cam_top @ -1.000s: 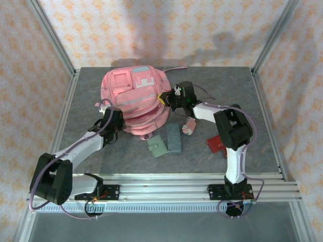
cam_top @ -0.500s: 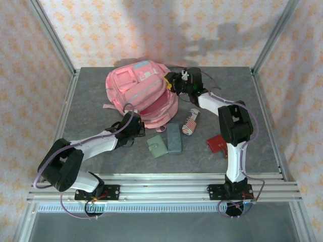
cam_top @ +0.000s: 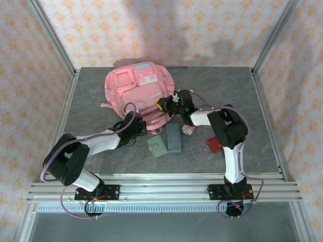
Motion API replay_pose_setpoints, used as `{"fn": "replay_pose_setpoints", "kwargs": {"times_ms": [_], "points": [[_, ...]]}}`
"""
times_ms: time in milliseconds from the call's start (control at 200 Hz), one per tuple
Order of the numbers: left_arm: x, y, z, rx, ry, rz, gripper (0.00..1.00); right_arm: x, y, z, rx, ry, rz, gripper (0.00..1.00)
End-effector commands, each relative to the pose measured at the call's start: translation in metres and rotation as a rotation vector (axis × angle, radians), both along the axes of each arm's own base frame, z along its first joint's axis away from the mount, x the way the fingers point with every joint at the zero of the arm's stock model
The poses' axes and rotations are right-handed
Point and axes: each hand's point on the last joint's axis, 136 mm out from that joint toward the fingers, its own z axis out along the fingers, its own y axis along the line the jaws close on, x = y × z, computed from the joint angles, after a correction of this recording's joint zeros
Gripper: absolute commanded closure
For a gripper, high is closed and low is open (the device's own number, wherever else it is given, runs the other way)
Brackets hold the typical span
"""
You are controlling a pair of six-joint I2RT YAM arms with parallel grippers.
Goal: Pack the student bag
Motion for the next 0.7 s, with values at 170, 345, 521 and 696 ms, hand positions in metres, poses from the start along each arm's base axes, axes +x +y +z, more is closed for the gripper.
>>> {"fn": "replay_pose_setpoints", "kwargs": {"times_ms": [170,345,521,696], "points": [[0.002,0.088,0.02,0.151,-0.021,0.252,1.0,0.011,-0.005,0.047,0.028,-0.122,-0.024,1.0],[0.005,0.141,0.031,0.232,-0.038,0.383,1.0,0.008,-0.015,0.061,0.043,-0.146,-0.034,1.0],[0.014,0.133,0.043,0.19,-0.063,0.34,0.88,0.008,-0.016,0.067,0.052,-0.155,-0.018,1.0],[0.02,0.104,0.058,0.062,-0.127,0.215,0.52,0.019,-0.022,0.101,0.105,-0.2,-0.016,1.0]]}}
